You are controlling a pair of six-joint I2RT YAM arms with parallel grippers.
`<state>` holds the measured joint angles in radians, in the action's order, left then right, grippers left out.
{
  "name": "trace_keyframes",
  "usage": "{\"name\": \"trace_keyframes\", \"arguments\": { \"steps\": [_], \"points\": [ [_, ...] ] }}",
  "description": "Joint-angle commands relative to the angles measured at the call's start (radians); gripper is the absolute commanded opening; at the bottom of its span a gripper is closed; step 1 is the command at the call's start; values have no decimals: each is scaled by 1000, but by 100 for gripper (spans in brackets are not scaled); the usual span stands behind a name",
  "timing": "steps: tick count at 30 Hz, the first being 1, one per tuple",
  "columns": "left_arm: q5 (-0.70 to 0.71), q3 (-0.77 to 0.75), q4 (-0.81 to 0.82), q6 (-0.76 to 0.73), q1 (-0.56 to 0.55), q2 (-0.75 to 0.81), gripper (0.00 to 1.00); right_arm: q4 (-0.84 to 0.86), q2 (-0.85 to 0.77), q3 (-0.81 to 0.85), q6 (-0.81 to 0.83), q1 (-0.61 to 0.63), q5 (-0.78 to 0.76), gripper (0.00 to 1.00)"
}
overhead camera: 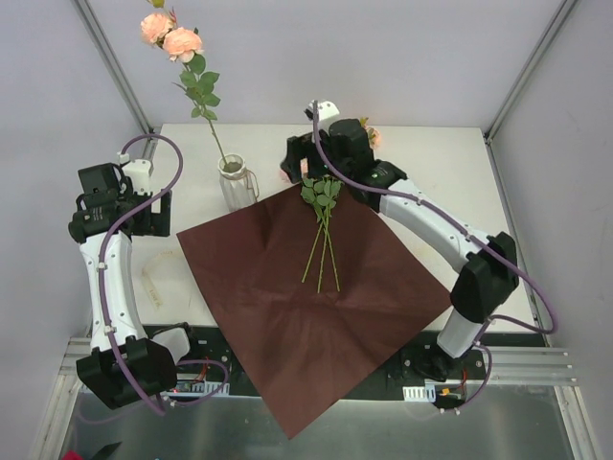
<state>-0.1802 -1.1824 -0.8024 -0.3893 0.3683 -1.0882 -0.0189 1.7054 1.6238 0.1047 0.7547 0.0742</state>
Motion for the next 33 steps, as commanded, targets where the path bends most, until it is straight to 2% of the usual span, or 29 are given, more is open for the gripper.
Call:
{"name": "trace_keyframes", "arguments": {
  "steps": [1, 4, 8, 11, 26, 29, 32, 33],
  "points": [
    [-33, -6, -8, -10, 11, 13, 99, -309, 63, -76, -71, -46, -204, 82],
    [-33, -2, -6, -8, 11, 8, 99, -342, 109, -107, -85, -58, -255, 71],
    [-27, 6, -8, -16, 9, 5, 99, -348, 177, -119, -132, -97, -185, 68],
    [-19, 10, -6, -22, 11, 4, 99, -363, 236, -96, -166, -120, -177, 60],
    [-2, 36, 19, -45, 11, 2, 99, -340, 393, -8, -229, -166, -183, 47],
    [7, 38, 22, -52, 11, 8, 99, -322, 387, -24, -249, -172, -179, 33],
    [13, 40, 26, -59, 11, 11, 99, -297, 353, -56, -258, -172, -188, 21],
    [12, 40, 26, -57, 11, 11, 99, -288, 341, -65, -260, -175, -197, 20]
  ]
}}
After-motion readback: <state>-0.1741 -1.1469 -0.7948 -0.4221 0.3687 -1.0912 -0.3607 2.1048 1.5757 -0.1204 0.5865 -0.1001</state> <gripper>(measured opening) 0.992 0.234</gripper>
